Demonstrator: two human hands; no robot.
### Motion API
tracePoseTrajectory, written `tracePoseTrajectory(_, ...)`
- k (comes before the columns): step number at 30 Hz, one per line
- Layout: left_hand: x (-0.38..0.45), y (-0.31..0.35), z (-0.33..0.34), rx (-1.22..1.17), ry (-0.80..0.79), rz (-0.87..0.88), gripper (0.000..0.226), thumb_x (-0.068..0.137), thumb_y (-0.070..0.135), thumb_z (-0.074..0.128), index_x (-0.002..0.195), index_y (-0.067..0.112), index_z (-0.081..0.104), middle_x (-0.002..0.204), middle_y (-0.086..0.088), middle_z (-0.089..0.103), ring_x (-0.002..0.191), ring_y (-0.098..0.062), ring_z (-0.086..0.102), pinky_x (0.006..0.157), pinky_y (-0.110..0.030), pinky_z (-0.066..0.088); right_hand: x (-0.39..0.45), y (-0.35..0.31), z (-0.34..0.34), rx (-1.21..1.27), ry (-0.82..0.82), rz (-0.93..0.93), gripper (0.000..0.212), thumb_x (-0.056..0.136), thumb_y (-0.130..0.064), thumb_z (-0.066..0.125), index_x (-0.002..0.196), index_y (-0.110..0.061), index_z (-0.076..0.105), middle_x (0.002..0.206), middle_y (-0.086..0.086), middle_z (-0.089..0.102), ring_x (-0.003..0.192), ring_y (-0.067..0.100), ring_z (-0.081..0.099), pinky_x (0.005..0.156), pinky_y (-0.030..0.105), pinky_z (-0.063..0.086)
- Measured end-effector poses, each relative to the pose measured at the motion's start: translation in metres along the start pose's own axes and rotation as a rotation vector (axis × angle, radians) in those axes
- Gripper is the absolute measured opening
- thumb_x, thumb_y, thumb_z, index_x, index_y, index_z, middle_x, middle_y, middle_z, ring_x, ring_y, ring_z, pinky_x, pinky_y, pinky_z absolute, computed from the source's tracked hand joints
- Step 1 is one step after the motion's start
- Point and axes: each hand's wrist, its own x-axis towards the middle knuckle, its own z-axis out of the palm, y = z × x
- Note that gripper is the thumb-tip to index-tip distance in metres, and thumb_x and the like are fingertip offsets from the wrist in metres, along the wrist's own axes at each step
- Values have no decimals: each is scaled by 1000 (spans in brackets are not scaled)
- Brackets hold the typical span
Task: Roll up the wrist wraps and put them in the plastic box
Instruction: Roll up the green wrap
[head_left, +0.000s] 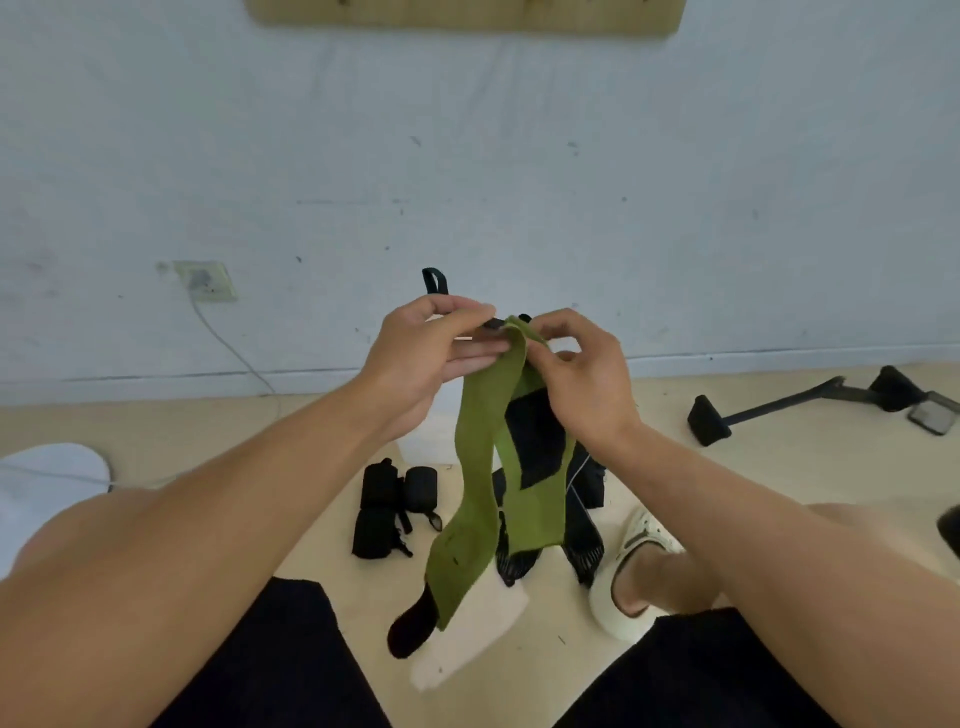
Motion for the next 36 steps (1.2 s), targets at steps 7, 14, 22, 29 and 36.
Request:
tracePoseTrajectory(7,-3,-9,-24,105,-8,86,27,95,0,69,121,0,62,107,-12,80,103,-22,78,91,-27,61,-11,-6,15,250,-195,237,8,106,-28,57,104,-24,63,82,17,68,72,26,62,70,40,51)
tracePoseTrajectory(14,25,-36,-50,136,64,69,21,98,-1,67,117,5,64,103,-9,81,101,-20,78,97,-33,60,5,24,57,273,-221,361,23,93,-16,77,111,-22,63,98,-1,76,84,16,77,81,34,60)
tracePoseTrajectory(22,65,-95,-96,387,196,-154,114,67,48,91,161,28,29,134,8,64,123,-8,62,107,-33,47,52,60,77,388,-229,468,26,97,-5,69,122,-7,63,103,13,80,93,29,78,89,42,62)
tracePoseTrajectory(29,85,-125,-106,77,87,-229,37,93,23,73,128,12,70,119,-4,78,112,-22,74,101,-43,56,78,72,105,418,-273,514,28,96,-15,72,123,-10,64,103,9,80,94,24,78,80,35,65)
tracePoseTrajectory(36,102,-124,-110,-206,368,-392,32,97,27,72,122,7,72,115,-14,78,103,-33,76,84,-52,63,74,118,107,76,-654,606,47,80,-30,88,121,-17,69,104,3,81,96,21,79,97,43,60)
